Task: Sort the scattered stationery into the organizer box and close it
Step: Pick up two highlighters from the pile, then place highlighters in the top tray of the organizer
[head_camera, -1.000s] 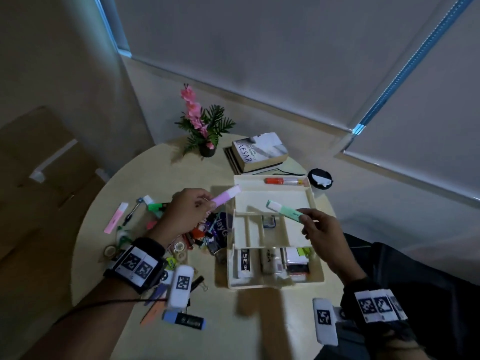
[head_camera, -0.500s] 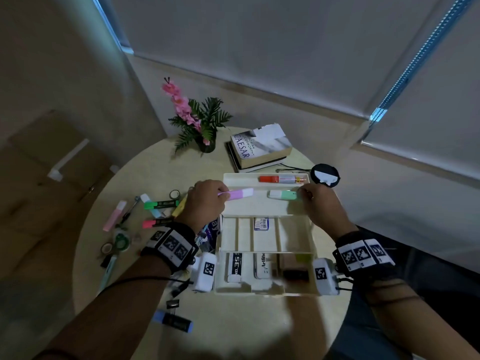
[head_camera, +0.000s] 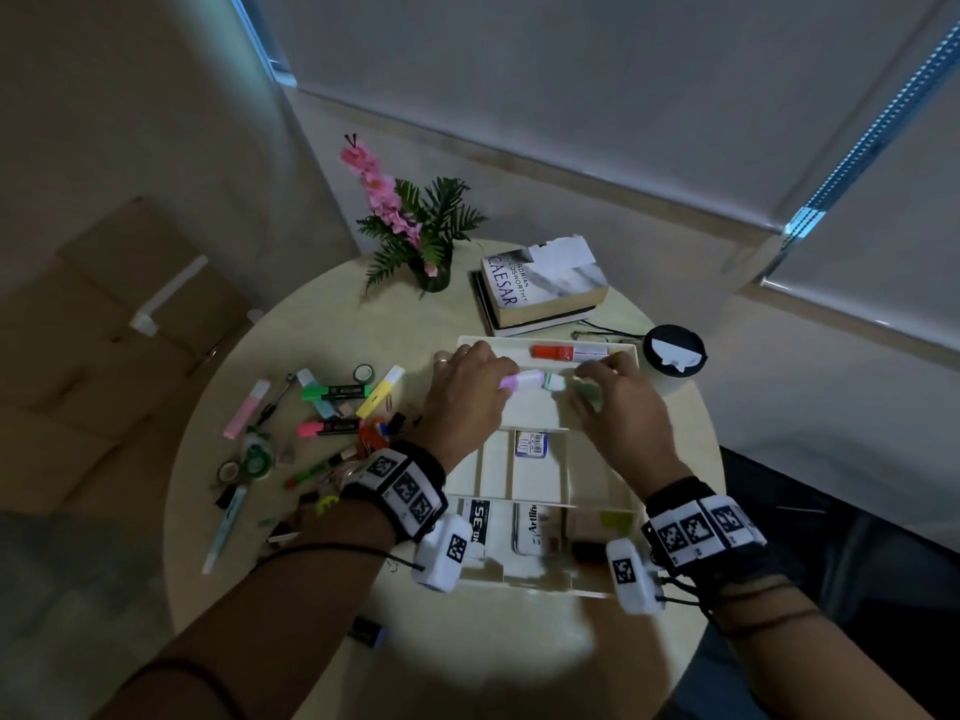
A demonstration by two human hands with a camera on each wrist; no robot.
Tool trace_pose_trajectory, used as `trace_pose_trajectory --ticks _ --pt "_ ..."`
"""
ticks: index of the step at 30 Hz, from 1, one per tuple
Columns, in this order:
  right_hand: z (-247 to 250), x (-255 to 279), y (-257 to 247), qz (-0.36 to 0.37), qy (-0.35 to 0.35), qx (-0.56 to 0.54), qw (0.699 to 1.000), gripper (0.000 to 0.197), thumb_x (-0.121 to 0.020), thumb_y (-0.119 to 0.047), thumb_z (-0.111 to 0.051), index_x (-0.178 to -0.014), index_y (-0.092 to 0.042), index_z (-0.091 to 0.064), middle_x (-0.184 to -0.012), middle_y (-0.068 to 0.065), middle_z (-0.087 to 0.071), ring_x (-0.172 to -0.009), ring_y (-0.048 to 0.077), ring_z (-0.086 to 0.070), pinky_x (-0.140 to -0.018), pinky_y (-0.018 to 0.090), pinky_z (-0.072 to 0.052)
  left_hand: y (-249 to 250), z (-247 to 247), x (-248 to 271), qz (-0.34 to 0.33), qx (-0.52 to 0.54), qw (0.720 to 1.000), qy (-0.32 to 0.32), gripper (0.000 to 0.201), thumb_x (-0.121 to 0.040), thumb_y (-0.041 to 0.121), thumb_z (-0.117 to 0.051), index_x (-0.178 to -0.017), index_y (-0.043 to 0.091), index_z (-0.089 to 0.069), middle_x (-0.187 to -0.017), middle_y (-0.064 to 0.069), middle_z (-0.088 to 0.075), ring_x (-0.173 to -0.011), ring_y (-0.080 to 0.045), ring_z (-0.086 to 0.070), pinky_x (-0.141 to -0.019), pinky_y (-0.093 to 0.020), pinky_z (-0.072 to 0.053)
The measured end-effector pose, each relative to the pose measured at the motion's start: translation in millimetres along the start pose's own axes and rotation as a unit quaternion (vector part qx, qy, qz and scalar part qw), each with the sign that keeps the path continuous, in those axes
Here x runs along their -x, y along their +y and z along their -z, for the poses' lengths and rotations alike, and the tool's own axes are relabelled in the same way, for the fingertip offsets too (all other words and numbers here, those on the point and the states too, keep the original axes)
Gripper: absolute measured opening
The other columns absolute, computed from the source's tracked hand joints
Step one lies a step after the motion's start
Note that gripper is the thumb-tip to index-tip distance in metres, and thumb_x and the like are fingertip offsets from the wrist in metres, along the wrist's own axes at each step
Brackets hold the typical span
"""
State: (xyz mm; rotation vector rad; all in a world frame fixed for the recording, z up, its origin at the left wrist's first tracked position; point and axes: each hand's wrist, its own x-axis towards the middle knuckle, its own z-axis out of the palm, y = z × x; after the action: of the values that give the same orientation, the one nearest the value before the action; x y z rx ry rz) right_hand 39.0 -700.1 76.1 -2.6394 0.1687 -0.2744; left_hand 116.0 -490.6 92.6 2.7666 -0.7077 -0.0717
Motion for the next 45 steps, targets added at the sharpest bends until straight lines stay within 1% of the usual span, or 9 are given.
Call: trace_pose_trajectory --ticks 4,11,22,27,30,34,39,42,45 --pt "-5.3 -4.5 1.3 -0.007 -0.022 -0.008 1.000 0.014 -0.093 -0.021 -0.074 -0.105 -0.023 -0.080 -0.112 0.003 -0.068 -0.090 0.026 -0.067 -0.067 0.038 -0.058 11.2 -2.3 -6.0 0.018 0.018 0.999 -0.021 0.026 -0.098 0.034 -0.067 -0.123 0.029 -0.072 -0.117 -0.001 -0.061 -0.110 -0.027 -0.059 -0.100 -0.043 -0.038" --pt "-2.2 -7.8 8.7 0.025 -0.009 0.025 0.999 0.018 -0.097 -0.018 -0.068 -0.109 -0.020 -0.082 -0.109 0.007 -0.069 -0.094 0.028 -0.067 -0.073 0.039 -0.057 12.9 -2.5 -6.8 0.010 0.048 0.998 -0.025 0.016 -0.087 0.020 -0.077 -0.102 0.025 -0.073 -0.101 0.001 -0.064 -0.090 -0.027 -0.066 -0.073 -0.036 -0.051" --pt "-10.4 11.3 0.2 0.016 0.038 0.036 0.999 0.024 -0.090 -0.002 -0.072 -0.113 -0.009 -0.073 -0.116 0.012 -0.065 -0.098 0.032 -0.064 -0.077 0.045 -0.057 10.8 -3.7 5.0 0.013 0.089 0.996 -0.002 0.016 -0.094 0.008 -0.060 -0.102 0.010 -0.073 -0.101 -0.012 -0.066 -0.092 -0.036 -0.066 -0.076 -0.043 -0.057" --pt "-12.3 41.5 -50.8 0.071 0.044 -0.044 0.996 0.025 -0.089 -0.003 -0.072 -0.113 -0.008 -0.069 -0.110 0.010 -0.063 -0.102 0.031 -0.059 -0.084 0.043 -0.052 -19.2 16.9 52.5 -0.041 0.202 0.978 0.032 0.021 -0.096 0.007 -0.061 -0.111 0.010 -0.075 -0.113 -0.007 -0.067 -0.105 -0.025 -0.063 -0.088 -0.032 -0.051" --pt "-26.0 70.7 -93.1 0.105 -0.021 -0.121 0.987 0.021 -0.090 -0.001 -0.068 -0.108 -0.011 -0.068 -0.105 0.002 -0.060 -0.090 0.018 -0.058 -0.079 0.031 -0.049 -65.6 29.0 97.7 -0.036 0.214 0.974 0.071 0.019 -0.097 0.006 -0.060 -0.108 0.011 -0.075 -0.110 -0.004 -0.065 -0.105 -0.021 -0.060 -0.088 -0.029 -0.047" --pt "-58.8 123.8 -147.6 0.136 -0.208 -0.180 0.952 0.023 -0.091 0.000 -0.061 -0.100 -0.020 -0.066 -0.090 -0.013 -0.056 -0.076 0.007 -0.054 -0.069 0.027 -0.047 -157.8 19.9 178.7 0.051 0.218 0.974 0.023 0.020 -0.099 0.005 -0.057 -0.103 0.015 -0.074 -0.106 0.000 -0.065 -0.095 -0.015 -0.061 -0.084 -0.030 -0.051" --pt "-124.8 179.8 -190.7 0.142 -0.455 -0.102 0.873 0.015 -0.096 -0.030 -0.063 -0.110 -0.027 -0.069 -0.113 -0.002 -0.068 -0.101 0.017 -0.065 -0.081 0.027 -0.046 -247.6 -4.7 291.5 0.094 0.165 0.975 -0.120 0.016 -0.098 0.013 -0.060 -0.097 0.023 -0.073 -0.100 0.004 -0.069 -0.092 -0.012 -0.064 -0.078 -0.031 -0.050" --pt "-149.5 186.7 -199.5 0.116 -0.483 -0.070 0.865 0.035 -0.094 -0.030 -0.071 -0.129 -0.028 -0.063 -0.129 -0.006 -0.060 -0.115 0.013 -0.060 -0.090 0.020 -0.041 -275.0 -19.0 335.0 0.084 0.154 0.970 -0.167 0.015 -0.095 0.019 -0.062 -0.099 0.027 -0.074 -0.101 0.009 -0.069 -0.092 -0.001 -0.059 -0.079 -0.026 -0.053" --pt "-167.6 186.0 -207.3 0.111 -0.469 -0.058 0.874 0.063 -0.089 -0.036 -0.073 -0.146 -0.036 -0.048 -0.129 -0.015 -0.062 -0.107 0.004 -0.064 -0.089 0.017 -0.049 -281.8 -25.4 345.2 0.047 0.129 0.968 -0.211 0.015 -0.093 0.021 -0.063 -0.103 0.025 -0.073 -0.103 0.009 -0.067 -0.096 -0.008 -0.063 -0.080 -0.018 -0.048"
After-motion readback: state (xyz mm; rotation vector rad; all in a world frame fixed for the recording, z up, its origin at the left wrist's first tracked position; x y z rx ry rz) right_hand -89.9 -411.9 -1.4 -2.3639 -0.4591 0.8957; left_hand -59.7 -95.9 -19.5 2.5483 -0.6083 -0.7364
